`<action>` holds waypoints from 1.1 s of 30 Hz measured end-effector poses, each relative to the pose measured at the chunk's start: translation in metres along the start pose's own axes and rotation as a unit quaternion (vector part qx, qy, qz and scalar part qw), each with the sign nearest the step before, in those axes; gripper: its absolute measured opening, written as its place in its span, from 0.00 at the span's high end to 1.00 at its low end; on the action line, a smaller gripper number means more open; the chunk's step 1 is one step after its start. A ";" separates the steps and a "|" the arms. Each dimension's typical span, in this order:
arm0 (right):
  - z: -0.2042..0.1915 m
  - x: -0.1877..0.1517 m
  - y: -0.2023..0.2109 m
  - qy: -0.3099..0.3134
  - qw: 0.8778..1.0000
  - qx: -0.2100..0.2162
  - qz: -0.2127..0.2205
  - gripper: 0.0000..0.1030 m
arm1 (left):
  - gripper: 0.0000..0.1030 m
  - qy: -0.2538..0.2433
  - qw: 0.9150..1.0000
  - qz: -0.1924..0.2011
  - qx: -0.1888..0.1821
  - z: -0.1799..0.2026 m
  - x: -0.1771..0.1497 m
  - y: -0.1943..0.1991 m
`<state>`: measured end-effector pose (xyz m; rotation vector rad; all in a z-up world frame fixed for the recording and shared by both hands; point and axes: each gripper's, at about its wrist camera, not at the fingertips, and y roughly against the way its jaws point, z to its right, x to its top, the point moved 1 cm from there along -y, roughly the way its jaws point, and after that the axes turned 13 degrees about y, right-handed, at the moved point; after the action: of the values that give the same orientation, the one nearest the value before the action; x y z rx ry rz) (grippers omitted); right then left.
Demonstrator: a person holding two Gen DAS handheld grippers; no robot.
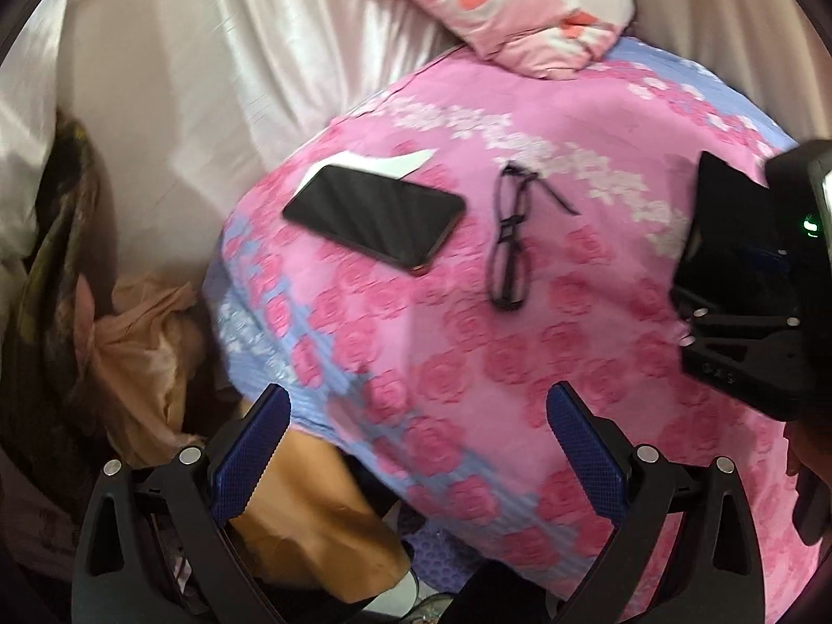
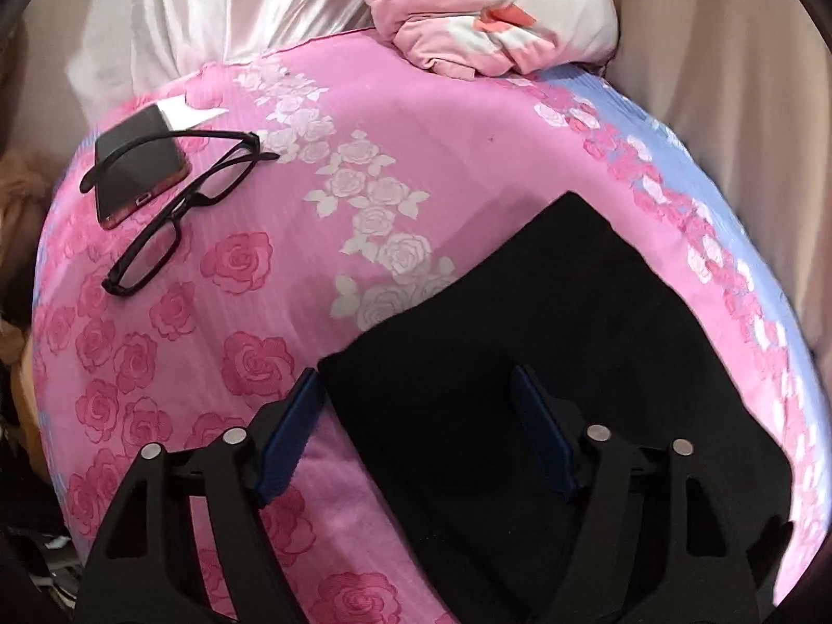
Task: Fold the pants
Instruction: 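Grasp the pants edge with the right tool and lift it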
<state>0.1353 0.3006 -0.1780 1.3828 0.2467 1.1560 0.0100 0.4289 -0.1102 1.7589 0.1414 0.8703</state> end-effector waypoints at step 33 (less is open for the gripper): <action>0.192 -0.121 0.123 -0.423 0.866 0.219 0.153 0.84 | 0.05 -0.107 0.991 0.061 -0.047 0.147 0.007 0.074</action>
<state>0.1583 0.0624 -0.0818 2.2658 -0.3828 0.6437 0.0815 0.2896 -0.0594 1.7738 -0.1470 0.7556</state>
